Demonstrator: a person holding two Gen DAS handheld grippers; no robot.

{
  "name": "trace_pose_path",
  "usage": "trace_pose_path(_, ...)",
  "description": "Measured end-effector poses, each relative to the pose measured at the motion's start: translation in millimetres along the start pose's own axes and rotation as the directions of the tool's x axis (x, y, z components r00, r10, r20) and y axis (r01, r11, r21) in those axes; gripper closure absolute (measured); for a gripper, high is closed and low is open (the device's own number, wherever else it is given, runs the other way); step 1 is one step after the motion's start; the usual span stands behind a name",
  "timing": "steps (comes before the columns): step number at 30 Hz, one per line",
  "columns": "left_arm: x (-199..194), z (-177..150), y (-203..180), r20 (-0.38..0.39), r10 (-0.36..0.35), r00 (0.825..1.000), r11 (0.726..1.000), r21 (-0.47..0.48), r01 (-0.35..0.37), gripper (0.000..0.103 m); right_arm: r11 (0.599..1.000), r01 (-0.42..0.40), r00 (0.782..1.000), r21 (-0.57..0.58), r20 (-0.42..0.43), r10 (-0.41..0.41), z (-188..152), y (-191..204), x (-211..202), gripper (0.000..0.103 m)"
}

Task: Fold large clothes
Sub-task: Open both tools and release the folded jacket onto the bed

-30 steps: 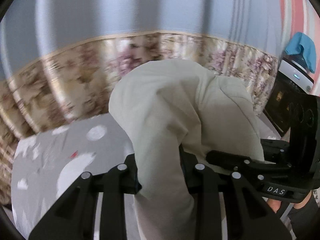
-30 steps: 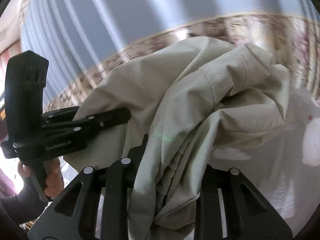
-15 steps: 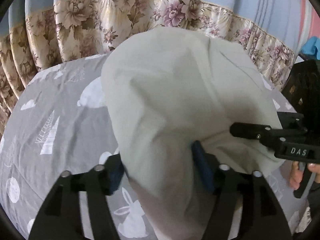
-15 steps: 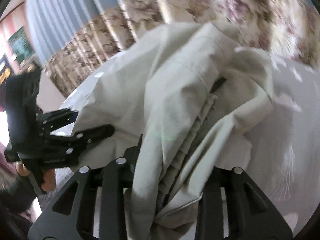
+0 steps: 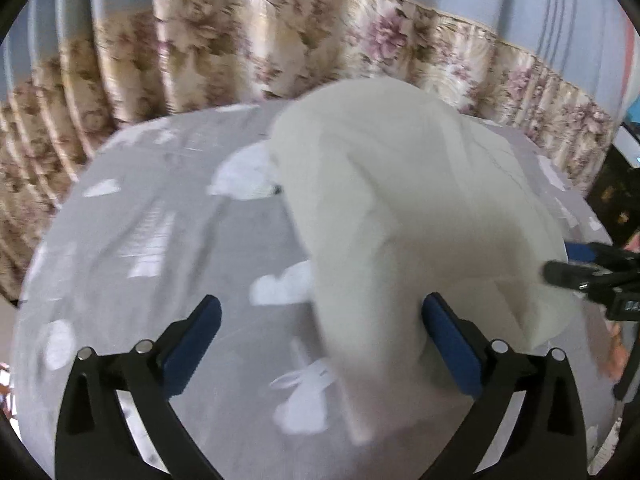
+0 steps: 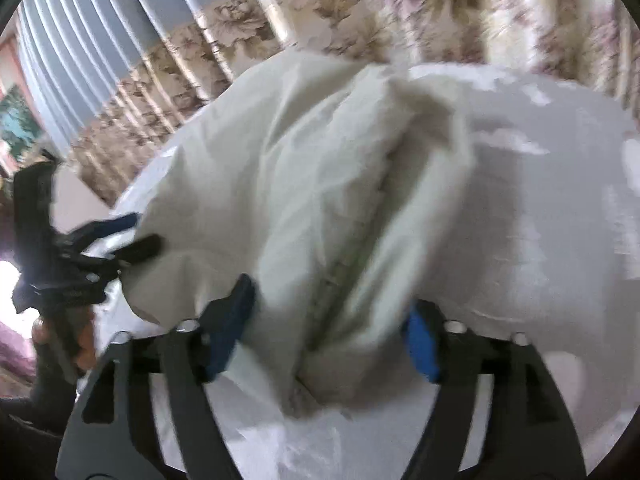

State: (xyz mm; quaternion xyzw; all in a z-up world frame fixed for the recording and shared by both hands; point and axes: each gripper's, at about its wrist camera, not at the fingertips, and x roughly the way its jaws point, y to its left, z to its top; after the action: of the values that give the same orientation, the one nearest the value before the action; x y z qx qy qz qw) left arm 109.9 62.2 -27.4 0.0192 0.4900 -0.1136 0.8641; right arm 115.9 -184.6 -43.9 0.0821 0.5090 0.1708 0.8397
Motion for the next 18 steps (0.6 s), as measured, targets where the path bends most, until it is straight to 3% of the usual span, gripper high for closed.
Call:
trace_pose_path(3, -16.5, -4.1, -2.6, 0.001, 0.078, 0.997, 0.997, 0.006, -0.078, 0.002, 0.99, 0.136, 0.988, -0.041, 0.085, -0.132, -7.8, 16.1, -26.7, 0.004)
trace_pose_path(5, -30.1, -9.1, -9.7, 0.016, 0.182, 0.983, 0.983, 0.011, -0.182, 0.002, 0.977, 0.21, 0.967, -0.047, 0.158, -0.2, -12.8, 31.2, -40.5, 0.003)
trace_pose_path(10, -51.2, -23.3, -21.6, 0.026, 0.313, 0.95, 0.95, 0.008, -0.313, 0.002, 0.95, 0.31, 0.918, -0.04, 0.272, -0.288, -34.3, 65.5, -59.7, 0.003)
trace_pose_path(13, -70.5, -32.5, -23.3, 0.076, 0.271, 0.96, 0.962, -0.048, -0.268, 0.002, 0.918, 0.396, 0.885, -0.028, 0.281, -0.373, -45.8, 77.7, -66.2, 0.003)
trace_pose_path(18, -110.5, -34.5, -18.0, 0.138, 0.192, 0.971, 0.975, -0.142, -0.173, 0.002, 0.895, 0.446, 0.847, 0.031, 0.309, -0.433, -54.3, 86.5, -90.6, 0.003)
